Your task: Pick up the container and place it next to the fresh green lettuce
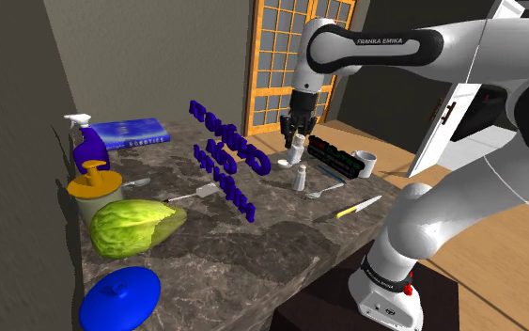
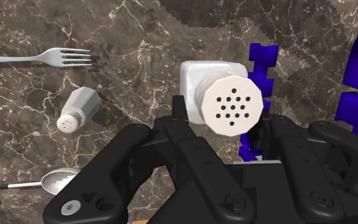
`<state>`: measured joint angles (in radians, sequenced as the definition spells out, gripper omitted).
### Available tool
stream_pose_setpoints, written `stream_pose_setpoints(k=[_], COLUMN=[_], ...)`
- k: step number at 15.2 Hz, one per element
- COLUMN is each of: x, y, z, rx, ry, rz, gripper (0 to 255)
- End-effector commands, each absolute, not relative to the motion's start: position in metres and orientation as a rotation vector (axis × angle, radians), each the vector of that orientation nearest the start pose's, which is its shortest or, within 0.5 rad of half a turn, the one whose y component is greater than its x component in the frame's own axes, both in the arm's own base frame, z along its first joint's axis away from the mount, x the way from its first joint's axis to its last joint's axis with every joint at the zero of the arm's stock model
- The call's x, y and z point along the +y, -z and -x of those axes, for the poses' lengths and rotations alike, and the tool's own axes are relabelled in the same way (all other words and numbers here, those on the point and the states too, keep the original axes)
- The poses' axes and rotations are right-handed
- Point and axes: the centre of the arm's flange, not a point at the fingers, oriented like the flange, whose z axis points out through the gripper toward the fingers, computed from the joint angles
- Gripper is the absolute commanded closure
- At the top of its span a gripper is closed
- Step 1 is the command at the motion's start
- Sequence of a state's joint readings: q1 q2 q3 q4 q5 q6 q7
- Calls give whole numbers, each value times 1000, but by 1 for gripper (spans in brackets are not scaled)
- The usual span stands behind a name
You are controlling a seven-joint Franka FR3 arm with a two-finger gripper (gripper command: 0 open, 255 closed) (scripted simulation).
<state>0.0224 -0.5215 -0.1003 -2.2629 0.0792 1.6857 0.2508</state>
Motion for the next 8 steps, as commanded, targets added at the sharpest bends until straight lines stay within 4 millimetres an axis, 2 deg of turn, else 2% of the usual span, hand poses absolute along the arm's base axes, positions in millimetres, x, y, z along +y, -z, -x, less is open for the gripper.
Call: stream_pose_setpoints(k=[1,8], x=[-2,90], y=[-553,-553], z=[-390,-395], rx=[491,491], ry=[-106,-106], rz=[2977,2977], gripper=[255,255])
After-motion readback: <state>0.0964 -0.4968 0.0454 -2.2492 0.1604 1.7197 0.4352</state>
